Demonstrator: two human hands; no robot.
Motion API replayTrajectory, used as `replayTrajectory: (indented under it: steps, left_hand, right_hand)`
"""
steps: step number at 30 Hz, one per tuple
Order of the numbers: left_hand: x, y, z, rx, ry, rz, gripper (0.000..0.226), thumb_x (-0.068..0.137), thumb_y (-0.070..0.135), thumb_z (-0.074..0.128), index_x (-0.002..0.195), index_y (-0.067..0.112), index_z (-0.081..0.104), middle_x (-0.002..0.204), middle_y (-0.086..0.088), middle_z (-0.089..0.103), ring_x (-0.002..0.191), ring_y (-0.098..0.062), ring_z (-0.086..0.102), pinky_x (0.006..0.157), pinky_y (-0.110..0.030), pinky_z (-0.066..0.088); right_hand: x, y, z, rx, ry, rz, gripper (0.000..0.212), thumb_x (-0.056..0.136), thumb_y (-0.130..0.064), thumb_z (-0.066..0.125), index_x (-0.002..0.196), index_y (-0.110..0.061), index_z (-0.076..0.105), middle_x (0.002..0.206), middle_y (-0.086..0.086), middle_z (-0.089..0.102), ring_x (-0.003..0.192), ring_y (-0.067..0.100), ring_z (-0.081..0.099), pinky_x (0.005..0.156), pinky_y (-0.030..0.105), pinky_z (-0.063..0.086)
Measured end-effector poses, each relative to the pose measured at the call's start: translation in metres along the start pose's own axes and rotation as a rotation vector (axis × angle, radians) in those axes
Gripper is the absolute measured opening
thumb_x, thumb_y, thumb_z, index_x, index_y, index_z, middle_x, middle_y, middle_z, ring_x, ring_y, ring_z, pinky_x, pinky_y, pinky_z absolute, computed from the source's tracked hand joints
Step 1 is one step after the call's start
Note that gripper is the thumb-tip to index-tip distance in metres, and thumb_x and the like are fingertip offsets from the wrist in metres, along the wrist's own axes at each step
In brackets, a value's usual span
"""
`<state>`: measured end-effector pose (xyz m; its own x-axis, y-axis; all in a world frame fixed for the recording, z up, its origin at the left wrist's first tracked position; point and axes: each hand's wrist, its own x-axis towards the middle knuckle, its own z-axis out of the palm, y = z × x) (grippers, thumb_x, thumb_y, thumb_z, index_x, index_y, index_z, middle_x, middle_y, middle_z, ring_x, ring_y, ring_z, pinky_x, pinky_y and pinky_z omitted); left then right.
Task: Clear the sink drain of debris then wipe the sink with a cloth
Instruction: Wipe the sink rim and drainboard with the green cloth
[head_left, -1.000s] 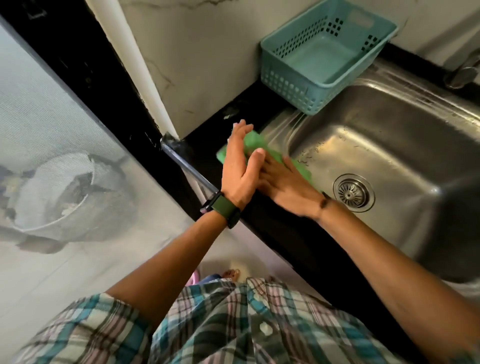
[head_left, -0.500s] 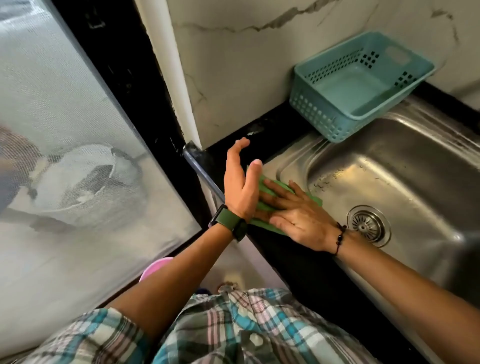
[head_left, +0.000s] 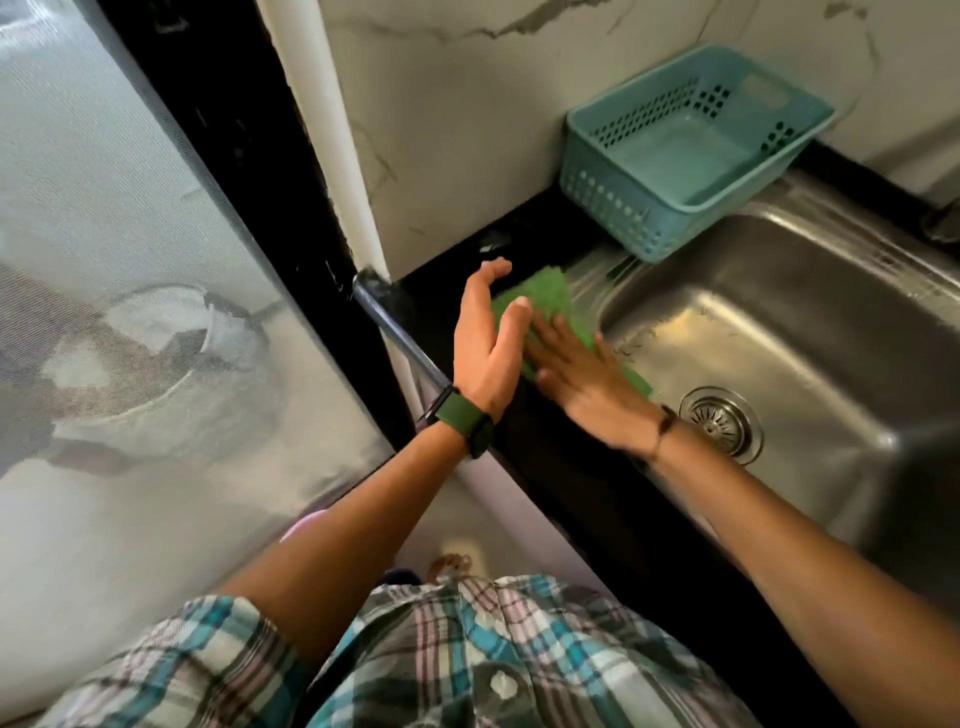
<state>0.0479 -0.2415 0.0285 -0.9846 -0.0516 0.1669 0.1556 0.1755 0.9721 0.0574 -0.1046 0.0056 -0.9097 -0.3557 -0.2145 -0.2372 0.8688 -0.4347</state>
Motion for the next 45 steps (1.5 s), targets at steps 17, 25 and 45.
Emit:
replayTrajectory:
  steps: [17,25,45]
  left_hand:
    - [0.001,-0.009,0.0,-0.012,0.02,-0.004,0.042,0.085,0.027,0.039,0.123,0.011,0.048,0.126,-0.001,0.055,0.107,0.0,0.05,0.086,-0.001,0.034]
    - [0.001,-0.007,-0.004,-0.03,0.044,0.01,0.038,0.086,0.023,0.038,0.116,0.008,0.055,0.11,0.006,0.058,0.088,0.014,0.051,0.077,-0.002,0.036]
    - [0.022,0.01,-0.015,0.139,-0.464,0.077,0.037,0.089,0.033,0.033,0.104,0.012,0.06,0.098,-0.007,0.066,0.085,-0.01,0.056,0.077,-0.019,0.041]
  right_hand:
    - [-0.01,-0.015,-0.001,0.021,-0.069,-0.093,0.051,0.1,-0.032,0.025,0.143,-0.044,0.001,0.155,-0.02,-0.01,0.14,0.005,-0.02,0.114,0.04,-0.013]
    - [-0.06,-0.01,-0.015,-0.181,-0.211,-0.153,0.046,0.097,-0.045,0.019,0.136,-0.055,-0.003,0.148,-0.028,-0.017,0.138,0.003,-0.028,0.111,0.041,-0.024]
    - [-0.115,-0.042,0.026,-0.385,-0.018,0.12,0.061,0.081,-0.063,-0.018,0.139,-0.046,-0.017,0.15,-0.013,-0.024,0.138,0.018,-0.031,0.112,0.042,-0.024]
